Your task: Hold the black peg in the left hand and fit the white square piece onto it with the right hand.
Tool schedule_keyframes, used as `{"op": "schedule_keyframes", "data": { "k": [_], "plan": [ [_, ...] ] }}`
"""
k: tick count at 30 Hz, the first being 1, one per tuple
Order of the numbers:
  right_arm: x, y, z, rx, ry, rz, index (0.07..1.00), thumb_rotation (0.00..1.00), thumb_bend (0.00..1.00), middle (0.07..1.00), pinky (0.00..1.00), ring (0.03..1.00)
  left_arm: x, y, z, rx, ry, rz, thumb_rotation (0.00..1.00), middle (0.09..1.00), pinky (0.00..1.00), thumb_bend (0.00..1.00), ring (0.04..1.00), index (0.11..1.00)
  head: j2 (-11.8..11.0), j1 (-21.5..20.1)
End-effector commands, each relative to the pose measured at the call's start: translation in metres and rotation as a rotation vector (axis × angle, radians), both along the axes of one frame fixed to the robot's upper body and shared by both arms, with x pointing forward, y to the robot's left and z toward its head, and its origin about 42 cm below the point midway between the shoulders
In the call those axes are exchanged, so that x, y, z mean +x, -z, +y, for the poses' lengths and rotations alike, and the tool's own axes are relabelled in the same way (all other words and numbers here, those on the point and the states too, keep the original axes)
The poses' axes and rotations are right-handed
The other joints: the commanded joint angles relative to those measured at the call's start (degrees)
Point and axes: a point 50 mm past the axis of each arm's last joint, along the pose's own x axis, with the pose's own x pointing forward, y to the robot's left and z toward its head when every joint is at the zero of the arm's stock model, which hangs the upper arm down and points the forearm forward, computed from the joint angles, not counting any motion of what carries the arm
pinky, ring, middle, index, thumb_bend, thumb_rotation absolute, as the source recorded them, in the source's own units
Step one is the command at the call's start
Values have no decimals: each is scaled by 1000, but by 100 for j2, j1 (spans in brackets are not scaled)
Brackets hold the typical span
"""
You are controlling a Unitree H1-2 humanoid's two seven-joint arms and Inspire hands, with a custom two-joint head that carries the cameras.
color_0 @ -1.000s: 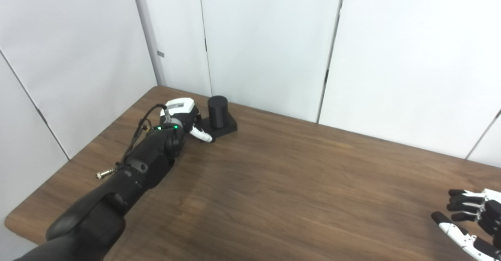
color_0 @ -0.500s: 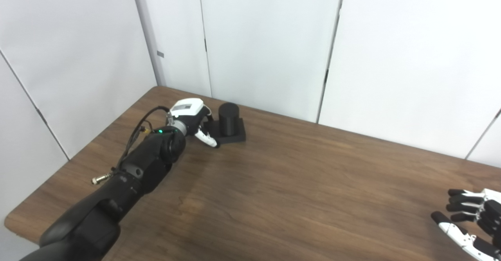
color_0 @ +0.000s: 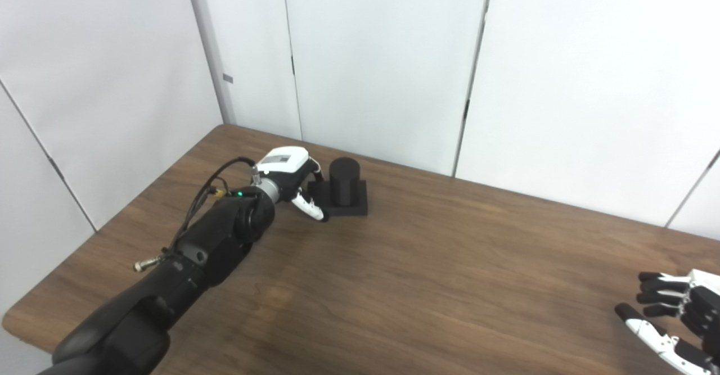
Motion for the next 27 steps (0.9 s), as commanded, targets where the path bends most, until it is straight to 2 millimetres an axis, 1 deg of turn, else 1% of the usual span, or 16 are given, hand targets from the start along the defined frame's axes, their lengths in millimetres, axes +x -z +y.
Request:
{"op": "schedule_keyframes", "data": {
  "k": [1,6,9,11,18,21,23,25,27],
  "plan": [
    [7,-16,-1,-16,-10,-97,493,122,493,654,490,563,-4,8,-20,-23,65,45,54,846,697,524,864,483,16,-15],
    [7,-13,-3,-24,-13,-105,493,123,493,652,479,559,-6,5,-33,-55,102,62,54,850,706,524,885,483,41,-87],
    [8,-11,-3,-15,-20,-106,493,122,493,658,484,564,-8,4,-40,-79,153,94,54,851,747,523,912,482,55,-142],
    [8,-9,-3,-13,-21,-105,494,122,493,655,483,559,-9,1,-46,-82,197,127,56,856,770,522,911,482,67,-184],
    [9,-7,-1,-22,-19,-112,494,124,494,653,477,553,-11,-4,-64,-95,309,187,57,845,769,524,903,483,116,-344],
    [10,-6,0,-31,-23,-125,494,123,494,654,476,552,-14,-6,-75,-78,359,207,58,845,769,523,903,484,144,-425],
    [10,-6,0,-43,-23,-133,494,122,494,652,469,550,-15,-5,-81,-70,380,214,59,845,767,523,903,484,153,-460],
    [11,-5,0,-55,-18,-135,494,123,494,651,461,549,-17,-2,-91,-51,417,228,59,846,768,522,907,484,169,-501],
    [12,-5,1,-54,-19,-139,494,122,494,650,452,544,-19,2,-100,-29,452,232,58,840,749,522,903,483,167,-528]
  ]
}}
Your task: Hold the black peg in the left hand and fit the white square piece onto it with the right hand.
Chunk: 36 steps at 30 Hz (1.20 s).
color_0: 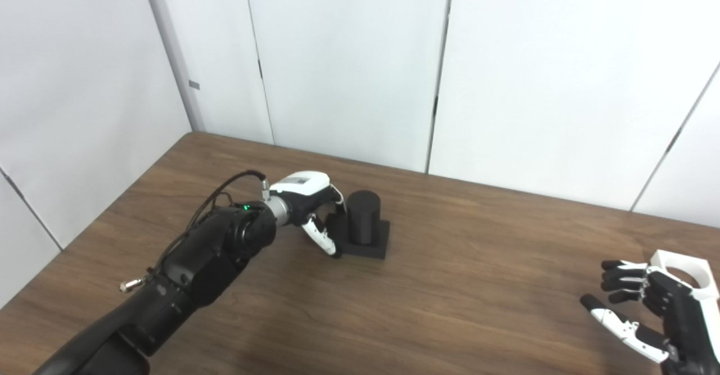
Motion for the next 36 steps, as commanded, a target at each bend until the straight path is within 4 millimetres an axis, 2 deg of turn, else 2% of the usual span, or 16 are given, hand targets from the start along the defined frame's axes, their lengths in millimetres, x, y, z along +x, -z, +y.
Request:
{"op": "schedule_keyframes", "data": {
  "k": [1,9,16,19,22,27,30,36],
  "plan": [
    [9,-20,3,-5,-14,-116,494,121,494,647,446,540,-8,15,-34,-2,147,72,57,839,744,522,901,483,5,-17],
    [11,-19,4,-9,-14,-123,494,123,494,646,442,540,-18,29,-61,-1,225,105,56,848,774,524,913,483,36,-129],
    [10,-20,4,-16,-12,-125,494,124,494,646,442,537,-30,36,-84,-6,328,77,55,838,753,523,890,482,76,-182],
    [9,-21,3,-13,-12,-121,495,125,494,647,447,543,-35,39,-92,-8,348,89,55,853,780,524,910,482,101,-210],
    [9,-21,3,-15,-14,-121,495,125,494,647,444,544,-41,42,-100,-4,373,96,54,855,753,524,903,483,116,-231],
    [9,-21,4,-9,-17,-121,495,122,494,651,454,546,-48,50,-111,16,406,106,57,860,781,524,915,483,128,-245],
    [10,-21,5,-10,-16,-122,495,123,494,650,453,545,-52,54,-117,8,420,110,57,857,765,524,907,483,145,-336],
    [10,-21,7,-6,-18,-122,495,124,494,646,456,546,-55,61,-120,31,457,112,57,857,777,524,911,483,167,-463]
  ]
}}
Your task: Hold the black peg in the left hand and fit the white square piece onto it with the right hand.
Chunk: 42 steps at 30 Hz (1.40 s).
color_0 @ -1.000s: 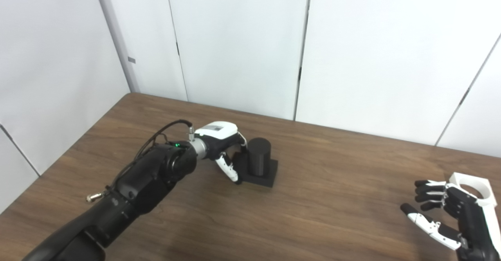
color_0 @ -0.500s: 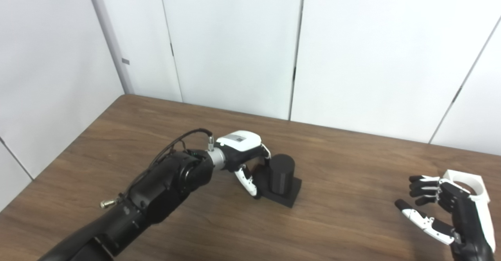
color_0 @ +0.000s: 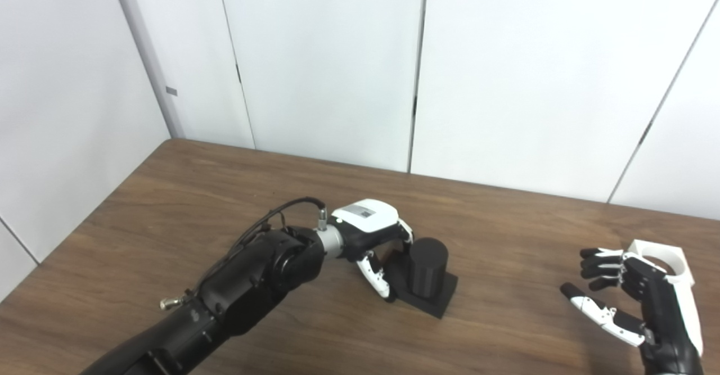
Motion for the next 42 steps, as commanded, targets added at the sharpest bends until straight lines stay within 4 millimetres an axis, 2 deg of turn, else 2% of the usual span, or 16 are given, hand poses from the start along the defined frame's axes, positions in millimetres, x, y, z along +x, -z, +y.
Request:
{"op": "schedule_keyframes", "data": {
  "k": [1,5,10,11,13,15,18,23,28,34,39,40,42],
  "plan": [
    [6,-20,5,2,-19,-92,495,124,494,646,450,544,-29,47,-13,105,99,123,57,858,784,524,916,483,16,-107],
    [8,-21,8,10,-25,-100,495,125,495,639,449,541,-26,46,-7,130,102,113,55,861,787,524,915,483,35,-380],
    [9,-29,11,5,-36,-111,496,128,496,649,454,560,-26,44,8,146,105,104,55,862,770,524,908,483,20,-1226],
    [9,-30,11,-1,-37,-114,496,128,497,651,450,559,-26,44,9,147,106,103,55,862,764,524,909,483,20,-1226],
    [13,-39,6,-58,-32,-132,496,131,497,655,441,555,-26,45,15,154,106,94,55,861,760,524,909,484,-22,-1619],
    [18,-48,1,-95,-28,-148,496,133,497,661,435,553,-26,46,20,157,108,84,54,862,756,523,907,484,-51,-1812],
    [27,-66,-8,-147,-19,-171,496,134,498,659,435,559,-27,47,25,158,111,79,53,862,752,523,905,485,-76,-1976],
    [44,-111,-34,-391,62,-142,497,139,498,664,439,568,-27,50,31,158,123,70,54,863,738,523,902,485,-131,-2226],
    [64,-143,-55,-504,134,-154,496,137,502,662,437,557,-27,53,37,160,116,80,54,865,738,523,907,486,-252,-2626],
    [88,-161,-71,-601,144,-108,496,133,502,679,487,604,-28,57,50,156,122,69,53,857,731,522,898,486,-391,-3035],
    [104,-168,-84,-680,-19,13,497,135,505,764,577,686,-27,58,57,147,125,55,53,847,715,522,882,486,-452,-3191],
    [106,-170,-86,-706,-38,33,612,122,558,776,599,706,-27,58,58,146,125,54,53,845,715,522,883,486,-453,-3203],
    [111,-171,-86,-787,-23,72,712,133,611,791,615,727,-27,57,59,147,127,55,53,845,722,522,883,486,-446,-3241]
  ]
}}
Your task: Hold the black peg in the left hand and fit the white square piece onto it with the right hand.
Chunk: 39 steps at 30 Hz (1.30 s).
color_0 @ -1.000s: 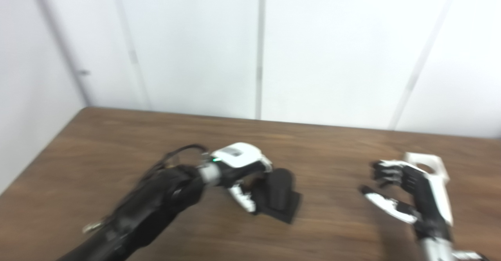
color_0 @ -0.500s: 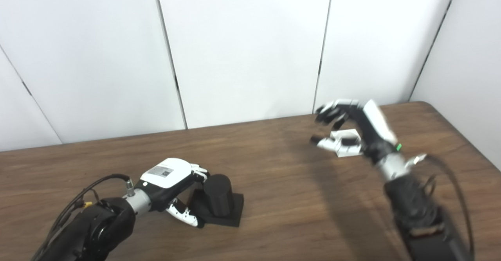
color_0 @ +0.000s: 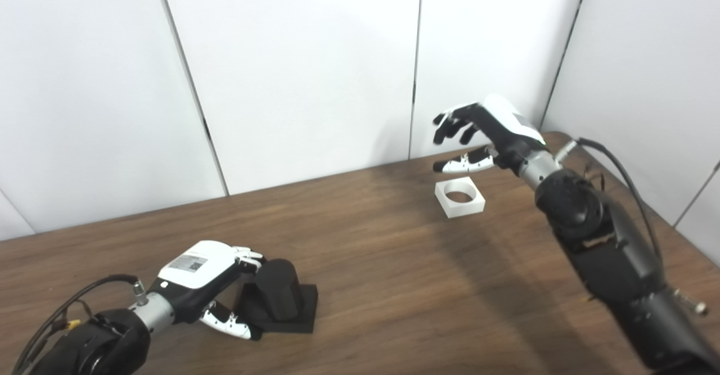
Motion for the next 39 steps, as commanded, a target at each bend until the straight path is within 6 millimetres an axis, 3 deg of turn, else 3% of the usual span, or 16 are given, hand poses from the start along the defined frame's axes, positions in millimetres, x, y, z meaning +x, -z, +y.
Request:
{"op": "schedule_keyframes", "data": {
  "k": [1,6,15,20,21,23,25,26,29,39],
  "plan": [
    [9,-33,2,-103,8,-74,731,179,629,795,598,728,-23,46,29,178,-2,143,53,848,724,522,884,486,2,-6],
    [25,-42,-1,-297,114,-2,778,267,648,818,617,777,-23,45,29,180,4,141,52,849,721,521,879,486,-1,-28],
    [42,-50,-16,-356,93,187,856,410,667,900,721,887,-24,42,27,187,4,150,52,855,723,522,884,486,45,5],
    [47,-49,-24,-336,83,267,866,424,693,915,749,906,-26,43,27,188,1,157,52,855,713,521,880,487,67,23],
    [47,-49,-24,-333,77,289,893,505,763,944,790,942,-26,43,27,189,-1,159,52,855,719,521,881,487,67,23],
    [48,-49,-26,-309,60,358,920,564,841,971,825,974,-27,43,28,190,-4,160,52,855,720,521,882,487,66,26],
    [49,-50,-28,-285,46,409,962,562,968,994,864,995,-27,43,28,191,-5,160,52,855,721,521,881,487,66,27],
    [50,-50,-27,-296,41,434,968,561,985,997,870,998,-27,43,29,190,-8,161,52,855,721,521,881,487,73,27],
    [53,-51,-25,-354,39,478,986,524,1000,1000,858,1000,-28,42,30,188,-10,163,52,852,725,521,878,486,79,26],
    [61,-45,-27,-353,64,514,979,555,1000,1000,877,1000,-29,46,30,176,-9,159,52,842,726,522,876,486,103,56]
  ]
}}
